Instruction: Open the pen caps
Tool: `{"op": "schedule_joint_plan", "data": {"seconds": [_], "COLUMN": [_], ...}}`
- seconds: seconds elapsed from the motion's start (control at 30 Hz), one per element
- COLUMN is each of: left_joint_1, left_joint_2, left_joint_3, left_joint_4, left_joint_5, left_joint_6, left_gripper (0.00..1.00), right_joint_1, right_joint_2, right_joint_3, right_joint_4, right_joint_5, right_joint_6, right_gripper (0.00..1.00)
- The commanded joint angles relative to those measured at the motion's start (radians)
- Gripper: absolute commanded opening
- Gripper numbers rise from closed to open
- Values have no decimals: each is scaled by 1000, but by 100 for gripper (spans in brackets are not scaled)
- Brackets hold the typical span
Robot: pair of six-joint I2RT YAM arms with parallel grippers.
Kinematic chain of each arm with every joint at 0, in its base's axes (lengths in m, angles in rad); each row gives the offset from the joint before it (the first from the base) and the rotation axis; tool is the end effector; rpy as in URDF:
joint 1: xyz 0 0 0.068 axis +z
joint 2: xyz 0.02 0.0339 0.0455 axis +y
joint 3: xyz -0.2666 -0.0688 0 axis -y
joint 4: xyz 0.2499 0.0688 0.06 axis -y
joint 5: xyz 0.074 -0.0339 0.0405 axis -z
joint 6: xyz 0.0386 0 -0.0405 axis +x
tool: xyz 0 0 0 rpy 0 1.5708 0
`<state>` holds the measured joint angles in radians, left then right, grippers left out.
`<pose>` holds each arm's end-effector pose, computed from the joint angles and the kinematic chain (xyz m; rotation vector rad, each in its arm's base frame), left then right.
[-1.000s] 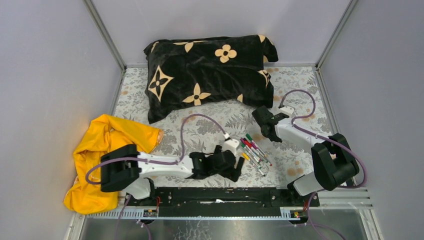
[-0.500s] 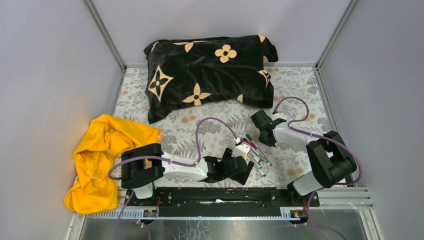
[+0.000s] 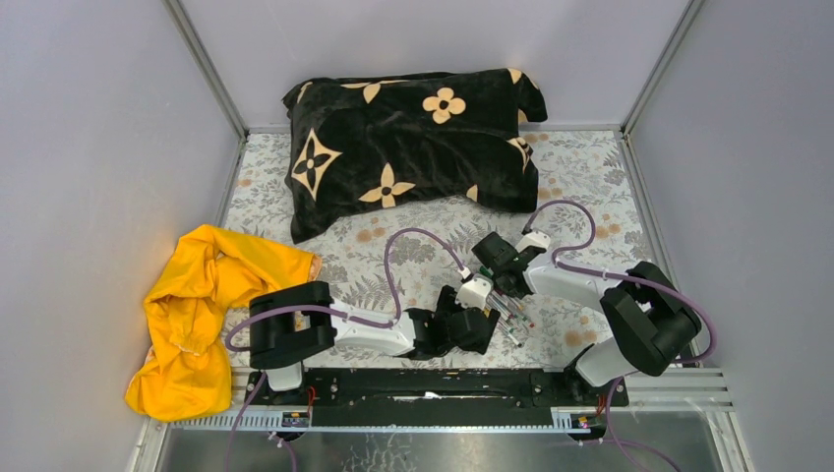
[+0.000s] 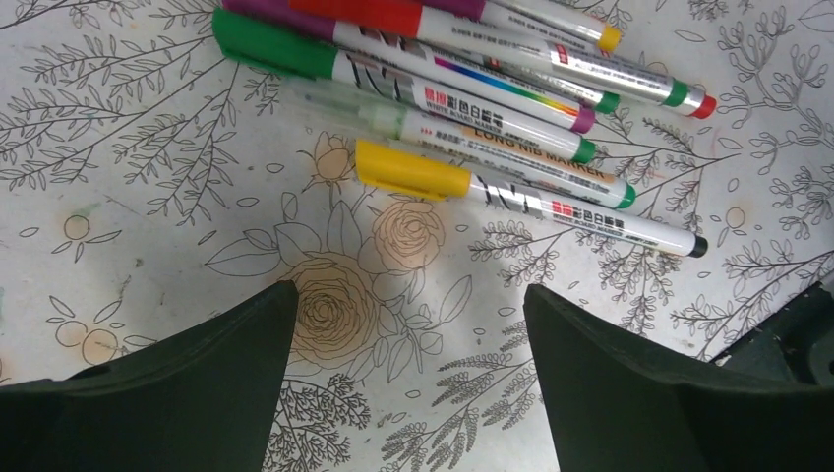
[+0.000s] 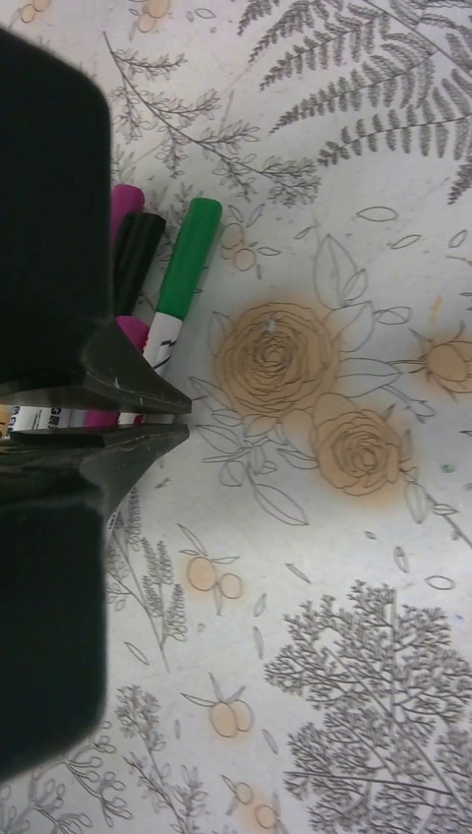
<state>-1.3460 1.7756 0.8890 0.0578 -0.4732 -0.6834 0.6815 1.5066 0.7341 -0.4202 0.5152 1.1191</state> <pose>0.0956 -0.3391 0.1389 0.5495 2.2673 -0.4718 0.2166 0.1512 0.1481 0.6683 2.4226 -0.0346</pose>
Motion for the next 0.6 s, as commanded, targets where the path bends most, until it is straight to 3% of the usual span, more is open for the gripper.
{"op": "schedule_joint_plan", "data": {"seconds": [0.0, 0.57], "left_joint_1": [22, 118], "left_joint_2": [-12, -104], "left_joint_3": [-30, -154], "left_joint_4": [50, 33], "left_joint_5": [-69, -115], "left_joint_6": [-30, -94], "left_gripper": [92, 93], "right_joint_1": [66, 243], "right_joint_2": [-1, 121], "right_joint_3": [-56, 104], "right_joint_4": [-102, -240], "right_joint_5": [-36, 29], "right_joint_6": [142, 296], "right_gripper": [15, 15]}}
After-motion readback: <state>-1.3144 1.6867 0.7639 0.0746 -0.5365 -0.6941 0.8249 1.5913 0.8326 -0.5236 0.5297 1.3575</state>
